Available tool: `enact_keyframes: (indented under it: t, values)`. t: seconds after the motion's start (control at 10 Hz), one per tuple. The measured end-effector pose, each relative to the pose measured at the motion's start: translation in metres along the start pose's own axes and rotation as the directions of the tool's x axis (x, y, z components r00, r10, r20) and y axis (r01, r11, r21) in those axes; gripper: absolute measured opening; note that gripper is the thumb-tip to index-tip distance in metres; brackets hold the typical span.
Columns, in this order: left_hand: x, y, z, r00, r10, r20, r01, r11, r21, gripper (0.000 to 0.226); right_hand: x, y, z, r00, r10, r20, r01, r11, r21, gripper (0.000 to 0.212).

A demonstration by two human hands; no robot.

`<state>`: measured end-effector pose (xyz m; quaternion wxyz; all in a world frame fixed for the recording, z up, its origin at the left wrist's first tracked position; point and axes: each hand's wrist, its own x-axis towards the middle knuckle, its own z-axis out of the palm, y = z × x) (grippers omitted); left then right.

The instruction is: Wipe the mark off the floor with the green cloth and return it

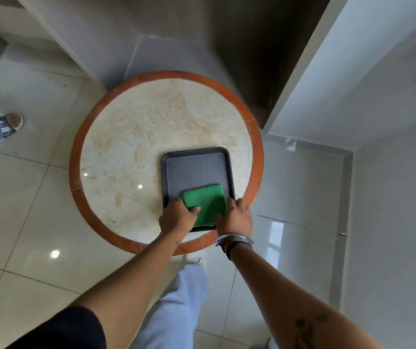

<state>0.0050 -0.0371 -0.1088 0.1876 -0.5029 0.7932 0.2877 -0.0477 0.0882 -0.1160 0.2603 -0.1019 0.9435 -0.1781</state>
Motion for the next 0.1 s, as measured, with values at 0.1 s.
enact_keyframes:
  t: [0.1]
  values:
    - [-0.0130,0.0065,-0.0126,0.986,0.096,-0.138,-0.075,0.986,0.150,0.055,-0.0209,0.0004,-0.0267,0.995,0.029,-0.094,-0.004,0.969,0.248,0.025]
